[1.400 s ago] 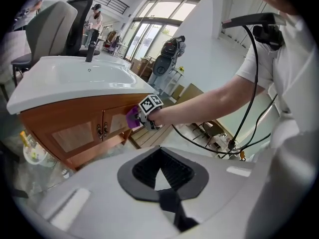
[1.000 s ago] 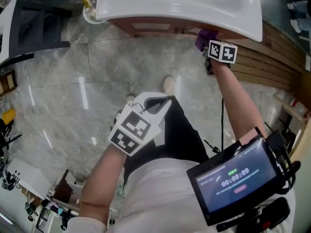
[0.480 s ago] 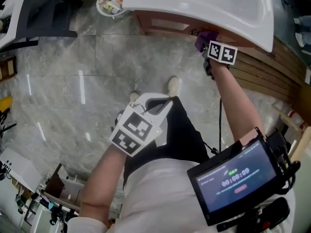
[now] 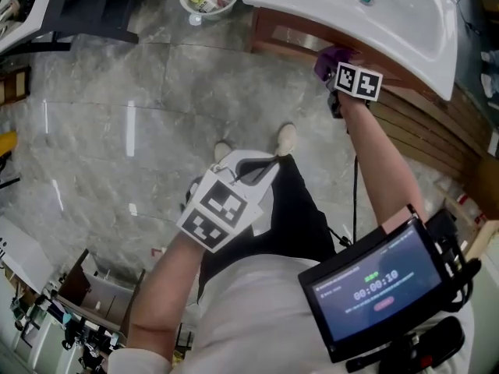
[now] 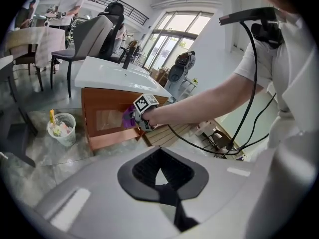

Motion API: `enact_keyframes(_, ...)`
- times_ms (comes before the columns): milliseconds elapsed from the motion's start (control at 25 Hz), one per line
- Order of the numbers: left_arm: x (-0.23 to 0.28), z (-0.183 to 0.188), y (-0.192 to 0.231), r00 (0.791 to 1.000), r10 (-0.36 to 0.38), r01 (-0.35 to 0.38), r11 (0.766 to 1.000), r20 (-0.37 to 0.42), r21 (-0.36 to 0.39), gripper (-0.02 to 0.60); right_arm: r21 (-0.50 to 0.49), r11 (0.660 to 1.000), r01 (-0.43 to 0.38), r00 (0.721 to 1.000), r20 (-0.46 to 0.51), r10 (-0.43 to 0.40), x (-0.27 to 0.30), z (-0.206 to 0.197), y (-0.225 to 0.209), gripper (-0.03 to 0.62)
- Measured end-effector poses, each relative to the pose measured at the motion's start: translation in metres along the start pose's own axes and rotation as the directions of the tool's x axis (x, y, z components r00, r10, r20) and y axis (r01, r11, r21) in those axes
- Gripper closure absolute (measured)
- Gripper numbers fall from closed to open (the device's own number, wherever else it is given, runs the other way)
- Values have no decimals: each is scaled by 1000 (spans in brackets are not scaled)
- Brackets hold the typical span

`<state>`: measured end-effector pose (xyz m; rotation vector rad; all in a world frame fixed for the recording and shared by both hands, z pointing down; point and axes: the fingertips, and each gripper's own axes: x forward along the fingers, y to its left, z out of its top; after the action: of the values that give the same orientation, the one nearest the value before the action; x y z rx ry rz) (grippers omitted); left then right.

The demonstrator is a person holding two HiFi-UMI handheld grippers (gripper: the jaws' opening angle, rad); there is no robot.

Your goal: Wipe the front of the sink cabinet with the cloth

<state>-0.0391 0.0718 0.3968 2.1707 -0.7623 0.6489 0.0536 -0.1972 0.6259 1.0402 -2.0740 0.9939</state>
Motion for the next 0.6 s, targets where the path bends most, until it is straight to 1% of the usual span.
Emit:
enact_keyframes(320, -43, -26, 12, 999, 53, -53, 999, 14, -10, 575, -76, 996, -45, 999, -26, 43, 37, 11, 69, 513)
enact_keyframes(600, -66, -58, 37, 996, 83, -82, 995, 14, -59, 575, -133, 986, -104, 994, -52, 98, 82, 14, 130, 513)
